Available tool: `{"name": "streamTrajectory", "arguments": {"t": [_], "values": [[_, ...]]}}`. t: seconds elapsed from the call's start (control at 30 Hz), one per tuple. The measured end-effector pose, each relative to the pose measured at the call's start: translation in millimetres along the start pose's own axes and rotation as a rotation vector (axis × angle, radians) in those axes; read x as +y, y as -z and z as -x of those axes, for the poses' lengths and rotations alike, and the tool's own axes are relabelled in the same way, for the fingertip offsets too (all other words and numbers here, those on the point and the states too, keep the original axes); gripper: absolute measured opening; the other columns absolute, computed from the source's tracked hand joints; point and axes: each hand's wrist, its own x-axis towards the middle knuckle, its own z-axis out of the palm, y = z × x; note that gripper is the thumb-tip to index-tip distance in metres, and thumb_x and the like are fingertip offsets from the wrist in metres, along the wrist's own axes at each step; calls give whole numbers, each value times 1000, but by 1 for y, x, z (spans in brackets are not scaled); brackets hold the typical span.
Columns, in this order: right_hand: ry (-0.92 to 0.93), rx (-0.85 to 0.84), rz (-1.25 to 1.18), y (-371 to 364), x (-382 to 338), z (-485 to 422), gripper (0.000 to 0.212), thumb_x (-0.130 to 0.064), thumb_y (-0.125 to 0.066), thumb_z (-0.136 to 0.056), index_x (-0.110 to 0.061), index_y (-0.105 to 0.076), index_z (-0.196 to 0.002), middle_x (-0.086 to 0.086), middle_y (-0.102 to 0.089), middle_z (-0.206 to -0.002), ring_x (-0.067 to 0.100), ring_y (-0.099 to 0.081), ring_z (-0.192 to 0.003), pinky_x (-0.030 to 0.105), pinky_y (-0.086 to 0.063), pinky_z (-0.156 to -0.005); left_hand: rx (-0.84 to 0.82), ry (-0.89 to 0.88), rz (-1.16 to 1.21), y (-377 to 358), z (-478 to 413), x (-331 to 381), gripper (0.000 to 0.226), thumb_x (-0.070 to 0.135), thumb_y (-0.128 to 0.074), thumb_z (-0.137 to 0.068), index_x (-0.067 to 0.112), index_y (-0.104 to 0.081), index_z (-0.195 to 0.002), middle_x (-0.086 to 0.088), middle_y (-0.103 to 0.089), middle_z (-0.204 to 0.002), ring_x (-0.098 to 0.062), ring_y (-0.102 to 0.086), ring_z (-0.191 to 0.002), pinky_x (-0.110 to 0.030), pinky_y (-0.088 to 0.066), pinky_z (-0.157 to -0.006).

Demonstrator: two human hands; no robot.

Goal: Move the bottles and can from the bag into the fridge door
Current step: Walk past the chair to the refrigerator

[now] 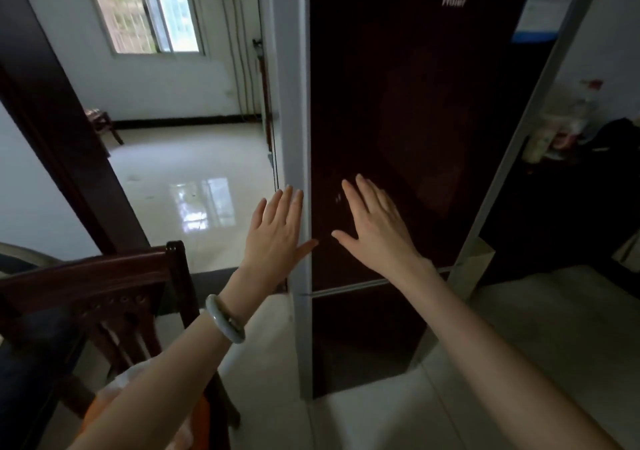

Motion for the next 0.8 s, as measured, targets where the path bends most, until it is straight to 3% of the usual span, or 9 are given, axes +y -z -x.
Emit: {"name": "streamTrajectory", "arguments": {"t": [0.17,0.4,0.53,0.67,0.8], "values": [[54,96,24,25,-4,-46,80,-39,-57,-88,-12,-10,-147,15,-9,-156,28,-8,-144,43,-10,-116,103,14,-52,28,-47,-22,87,57,-49,-86,5,-14,-147,-17,-22,-153,-30,-19,-142,-43,-13,-115],[103,180,89,43,-5,-97,81,-36,-57,-88,-14,-7,-147,14,4,-157,27,4,-144,37,0,-112,190,64,-64,41,-94,-46,88,53,-59,-82,1,-23,-144,-19,-30,-149,-32,-28,-138,-46,-21,-112],[114,91,133,32,-4,-117,86,-38,-56,-88,-14,1,-147,13,13,-156,27,13,-143,44,0,-117,131,131,11,25,-107,-53,90,54,-53,-86,1,-11,-146,-18,-19,-153,-30,-19,-142,-44,-15,-114],[97,18,102,16,-2,-130,77,-46,-42,-93,-15,5,-147,11,17,-155,24,16,-142,43,3,-116,52,169,82,1,-112,-51,88,56,-42,-90,4,-2,-147,-14,-10,-156,-26,-9,-144,-41,-10,-116],[102,-31,134,6,1,-137,71,-51,-32,-95,-19,5,-147,9,19,-155,23,18,-142,43,4,-117,27,174,163,-19,-112,-50,85,55,-44,-89,2,-9,-146,-15,-24,-152,-27,-22,-140,-41,-19,-115]]}}
